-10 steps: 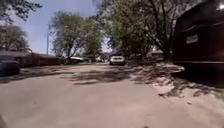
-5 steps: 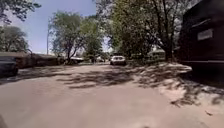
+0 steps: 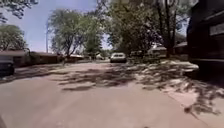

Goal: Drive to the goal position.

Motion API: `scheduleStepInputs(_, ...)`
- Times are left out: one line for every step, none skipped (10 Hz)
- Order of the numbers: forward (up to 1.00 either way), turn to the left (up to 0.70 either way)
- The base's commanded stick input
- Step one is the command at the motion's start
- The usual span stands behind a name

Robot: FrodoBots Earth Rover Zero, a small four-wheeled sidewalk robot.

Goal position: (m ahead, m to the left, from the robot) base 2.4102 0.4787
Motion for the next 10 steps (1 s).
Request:
scheduleStepInputs(0.7,0.0)
scheduleStepInputs(0.7,0.0)
scheduleStepInputs(0.7,0.0)
scheduleStepInputs(0.7,0.0)
scheduleStepInputs(0.7,0.0)
scheduleStepInputs(0.7,0.0)
scheduleStepInputs(0.7,0.0)
scheduleStepInputs(0.7,0.0)
scheduleStepInputs(0.7,0.0)
scheduleStepInputs(0.7,0.0)
